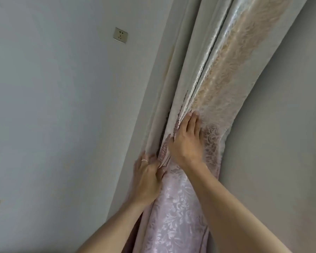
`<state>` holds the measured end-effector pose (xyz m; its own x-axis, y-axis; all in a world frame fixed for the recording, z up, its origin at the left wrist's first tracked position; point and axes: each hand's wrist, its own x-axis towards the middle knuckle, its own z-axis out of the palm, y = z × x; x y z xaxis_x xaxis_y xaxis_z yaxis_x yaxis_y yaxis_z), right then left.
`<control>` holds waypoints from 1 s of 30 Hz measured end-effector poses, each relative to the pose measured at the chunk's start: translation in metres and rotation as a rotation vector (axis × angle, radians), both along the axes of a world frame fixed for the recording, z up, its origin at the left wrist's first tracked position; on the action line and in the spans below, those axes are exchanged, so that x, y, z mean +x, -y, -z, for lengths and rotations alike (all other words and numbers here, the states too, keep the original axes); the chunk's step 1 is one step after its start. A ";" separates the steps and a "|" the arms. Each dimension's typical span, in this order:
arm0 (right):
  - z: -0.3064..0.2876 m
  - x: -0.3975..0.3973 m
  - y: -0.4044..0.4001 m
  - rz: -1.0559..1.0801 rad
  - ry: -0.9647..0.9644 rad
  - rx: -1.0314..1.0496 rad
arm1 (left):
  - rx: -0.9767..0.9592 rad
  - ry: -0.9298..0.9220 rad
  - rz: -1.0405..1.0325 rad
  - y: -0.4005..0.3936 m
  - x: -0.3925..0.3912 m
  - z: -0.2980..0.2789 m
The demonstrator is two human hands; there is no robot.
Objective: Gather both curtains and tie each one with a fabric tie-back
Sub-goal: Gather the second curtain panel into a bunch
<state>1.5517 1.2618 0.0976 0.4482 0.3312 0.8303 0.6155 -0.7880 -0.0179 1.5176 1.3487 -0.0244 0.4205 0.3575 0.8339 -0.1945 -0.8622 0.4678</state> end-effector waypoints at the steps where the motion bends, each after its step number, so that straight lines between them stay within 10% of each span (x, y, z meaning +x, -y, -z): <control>1: -0.003 0.015 -0.015 0.012 -0.004 -0.016 | -0.038 -0.033 -0.002 -0.015 0.015 -0.003; 16: 0.019 0.224 -0.206 0.091 -0.252 -0.209 | -0.058 -0.137 0.097 -0.196 0.202 0.016; 30: 0.055 0.132 -0.183 -0.247 -0.099 -0.179 | 0.268 -0.375 -0.248 -0.216 0.084 0.026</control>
